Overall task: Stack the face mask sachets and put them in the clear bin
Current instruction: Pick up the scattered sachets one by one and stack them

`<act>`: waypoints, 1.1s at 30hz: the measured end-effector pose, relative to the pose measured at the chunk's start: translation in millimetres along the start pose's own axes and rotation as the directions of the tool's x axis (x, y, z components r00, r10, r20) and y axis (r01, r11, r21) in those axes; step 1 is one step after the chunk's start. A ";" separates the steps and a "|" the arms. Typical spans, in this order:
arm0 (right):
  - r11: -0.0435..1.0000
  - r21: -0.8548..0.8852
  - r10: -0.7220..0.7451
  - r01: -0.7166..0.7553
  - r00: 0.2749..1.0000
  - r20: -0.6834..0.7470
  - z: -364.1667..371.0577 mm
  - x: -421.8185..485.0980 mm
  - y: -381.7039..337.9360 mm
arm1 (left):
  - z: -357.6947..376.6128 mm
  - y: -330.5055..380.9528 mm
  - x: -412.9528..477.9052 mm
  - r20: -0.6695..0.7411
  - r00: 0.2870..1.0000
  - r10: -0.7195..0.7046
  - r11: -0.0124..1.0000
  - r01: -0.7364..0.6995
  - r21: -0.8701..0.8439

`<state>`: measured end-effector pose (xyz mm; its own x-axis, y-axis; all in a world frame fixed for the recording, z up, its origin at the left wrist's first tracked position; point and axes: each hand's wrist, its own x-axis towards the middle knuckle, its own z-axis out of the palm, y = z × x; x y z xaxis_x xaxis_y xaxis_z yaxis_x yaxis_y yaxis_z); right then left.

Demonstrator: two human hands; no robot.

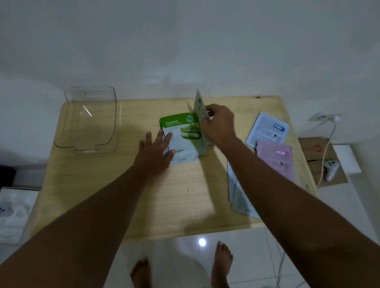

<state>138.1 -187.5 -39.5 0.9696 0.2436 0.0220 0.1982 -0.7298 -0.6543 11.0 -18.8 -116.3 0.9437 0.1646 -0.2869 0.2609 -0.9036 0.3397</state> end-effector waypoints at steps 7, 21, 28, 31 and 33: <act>0.993 -0.073 -0.072 0.089 0.976 0.204 49.6 -37.9 -29.2 | 0.2 0.0 -2.3 -0.006 1.000 0.016 1.000 -0.016 0.006; 0.877 -0.391 -0.084 0.279 0.891 0.447 45.0 -53.8 -5.2 | -0.1 5.3 -2.6 -0.052 0.999 -0.009 0.997 0.005 -0.071; 0.960 -0.279 0.043 -0.015 0.995 0.095 21.8 -30.2 21.7 | 7.4 2.2 0.7 -0.057 0.998 -0.013 1.000 0.013 -0.001; 0.909 -0.305 0.319 -0.283 0.945 0.074 8.2 -17.4 35.6 | 5.8 2.5 0.7 -0.057 0.998 -0.020 1.000 0.019 -0.018; 0.902 -0.243 0.390 -0.358 0.916 0.098 5.3 -14.0 43.6 | 4.1 5.2 0.3 -0.062 0.998 -0.031 0.999 0.030 -0.030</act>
<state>132.4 -219.3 -72.4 0.9509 0.0014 -0.3094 -0.1335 -0.9002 -0.4145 11.8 -25.0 -118.3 0.9459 0.2172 -0.2412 0.2946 -0.8862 0.3575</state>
